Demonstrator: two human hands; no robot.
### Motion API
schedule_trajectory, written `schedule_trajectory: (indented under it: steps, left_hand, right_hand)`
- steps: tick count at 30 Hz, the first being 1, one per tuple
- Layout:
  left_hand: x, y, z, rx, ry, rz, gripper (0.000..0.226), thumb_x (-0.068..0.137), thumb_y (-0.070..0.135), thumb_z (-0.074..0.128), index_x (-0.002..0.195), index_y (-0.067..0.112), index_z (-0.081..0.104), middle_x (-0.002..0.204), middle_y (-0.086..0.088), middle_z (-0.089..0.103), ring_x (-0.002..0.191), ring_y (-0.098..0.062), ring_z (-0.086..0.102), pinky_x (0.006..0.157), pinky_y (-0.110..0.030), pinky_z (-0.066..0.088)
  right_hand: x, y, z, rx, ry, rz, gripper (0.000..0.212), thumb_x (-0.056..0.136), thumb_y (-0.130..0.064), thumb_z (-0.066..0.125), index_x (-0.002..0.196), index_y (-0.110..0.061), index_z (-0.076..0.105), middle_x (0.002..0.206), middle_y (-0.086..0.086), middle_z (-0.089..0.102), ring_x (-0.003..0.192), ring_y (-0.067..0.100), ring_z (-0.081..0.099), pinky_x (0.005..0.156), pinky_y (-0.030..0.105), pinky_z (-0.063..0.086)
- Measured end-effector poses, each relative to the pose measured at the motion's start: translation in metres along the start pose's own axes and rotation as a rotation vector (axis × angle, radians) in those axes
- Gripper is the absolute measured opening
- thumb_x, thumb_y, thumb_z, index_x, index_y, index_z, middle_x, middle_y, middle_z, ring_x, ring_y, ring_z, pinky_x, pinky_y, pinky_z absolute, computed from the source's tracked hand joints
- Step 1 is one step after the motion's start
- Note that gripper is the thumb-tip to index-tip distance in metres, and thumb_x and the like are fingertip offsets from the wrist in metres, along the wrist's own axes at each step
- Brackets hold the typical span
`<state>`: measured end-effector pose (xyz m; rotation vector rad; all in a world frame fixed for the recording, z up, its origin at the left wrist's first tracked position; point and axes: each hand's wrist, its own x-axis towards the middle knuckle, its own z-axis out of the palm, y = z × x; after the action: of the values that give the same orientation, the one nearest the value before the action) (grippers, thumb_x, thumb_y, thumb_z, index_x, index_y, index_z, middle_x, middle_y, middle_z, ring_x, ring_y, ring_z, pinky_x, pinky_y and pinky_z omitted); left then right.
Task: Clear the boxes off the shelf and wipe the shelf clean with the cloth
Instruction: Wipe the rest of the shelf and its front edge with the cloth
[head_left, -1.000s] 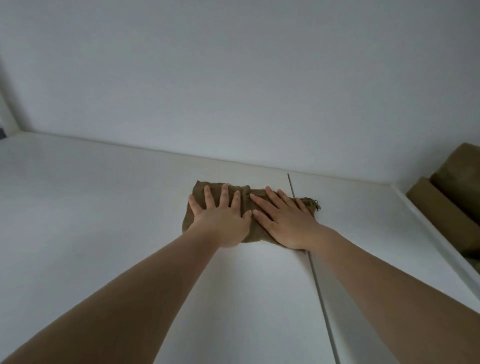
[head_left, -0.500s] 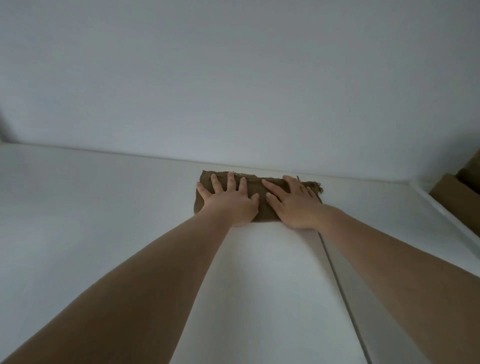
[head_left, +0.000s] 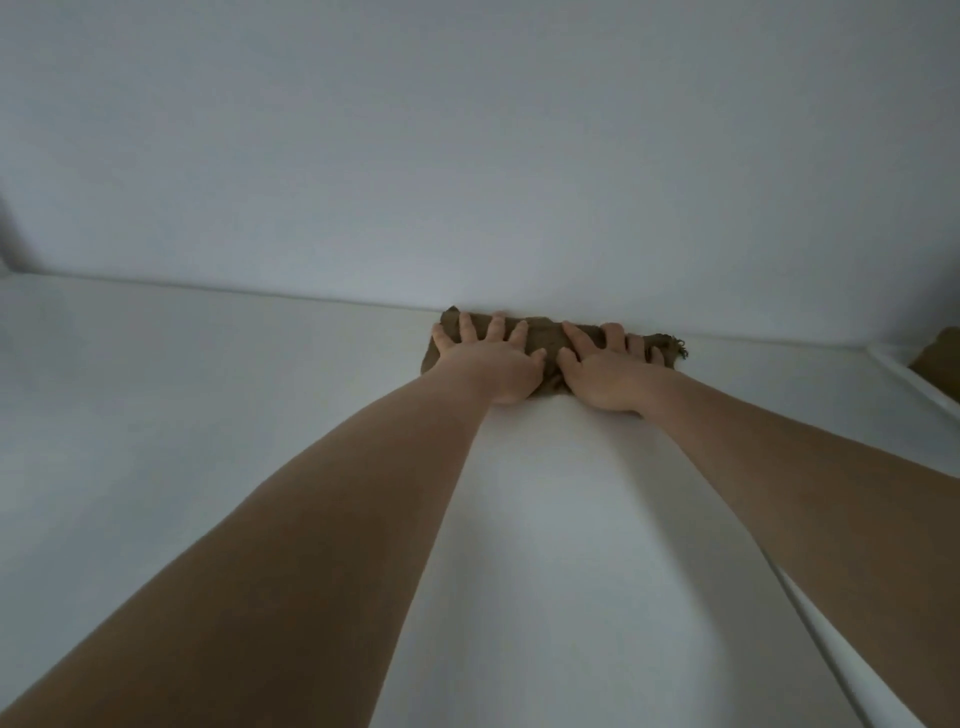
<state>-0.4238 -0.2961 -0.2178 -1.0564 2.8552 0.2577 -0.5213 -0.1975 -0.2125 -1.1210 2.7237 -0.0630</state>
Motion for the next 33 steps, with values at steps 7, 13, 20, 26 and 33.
schedule_trajectory:
  steps: [7, 13, 20, 26, 33]
  left_hand:
    - [-0.015, -0.058, -0.006, 0.014, -0.005, -0.075, 0.059, 0.098, 0.054, 0.009, 0.152, 0.033, -0.003, 0.160, 0.006, -0.012, 0.145, -0.032, -0.014, 0.113, -0.060, -0.008]
    - [-0.041, -0.099, -0.005, 0.028, 0.011, -0.091, 0.059, 0.098, 0.054, 0.008, 0.151, 0.034, -0.007, 0.160, 0.005, -0.013, 0.145, -0.033, -0.014, 0.113, -0.060, -0.008]
    - [-0.092, -0.117, 0.005, 0.134, -0.009, -0.034, 0.057, 0.099, 0.048, 0.010, 0.152, 0.032, 0.000, 0.159, -0.004, -0.017, 0.142, -0.044, -0.015, 0.110, -0.067, -0.005]
    - [-0.157, -0.116, 0.015, 0.174, -0.040, -0.049, 0.058, 0.097, 0.046, 0.011, 0.152, 0.030, 0.002, 0.159, -0.006, -0.016, 0.142, -0.046, -0.014, 0.109, -0.068, -0.002]
    - [-0.216, -0.105, 0.018, 0.065, -0.030, -0.137, 0.061, 0.098, 0.051, 0.006, 0.151, 0.027, -0.014, 0.158, -0.002, -0.020, 0.144, -0.037, -0.016, 0.113, -0.061, -0.005]
  right_hand:
    - [-0.010, -0.052, 0.009, 0.012, -0.042, -0.086, 0.056, 0.101, -0.051, 0.012, 0.152, -0.041, -0.008, 0.161, 0.003, -0.018, 0.148, 0.029, -0.017, 0.117, 0.054, -0.010]
    - [-0.028, -0.088, 0.018, 0.013, -0.066, -0.150, 0.058, 0.099, -0.059, 0.012, 0.151, -0.045, -0.007, 0.161, -0.001, -0.018, 0.148, 0.028, -0.017, 0.116, 0.056, -0.010]
    - [-0.076, -0.101, 0.024, -0.006, -0.094, -0.210, 0.060, 0.096, -0.065, 0.012, 0.151, -0.047, -0.006, 0.161, -0.003, -0.018, 0.148, 0.026, -0.017, 0.116, 0.056, -0.010]
    - [-0.137, -0.101, 0.035, -0.030, -0.107, -0.268, 0.061, 0.097, -0.063, 0.010, 0.152, -0.044, -0.007, 0.161, -0.002, -0.018, 0.148, 0.027, -0.016, 0.116, 0.058, -0.009]
    - [-0.188, -0.097, 0.042, -0.028, -0.108, -0.320, 0.061, 0.098, -0.062, 0.010, 0.152, -0.042, -0.007, 0.161, -0.003, -0.020, 0.147, 0.026, -0.019, 0.115, 0.056, -0.011]
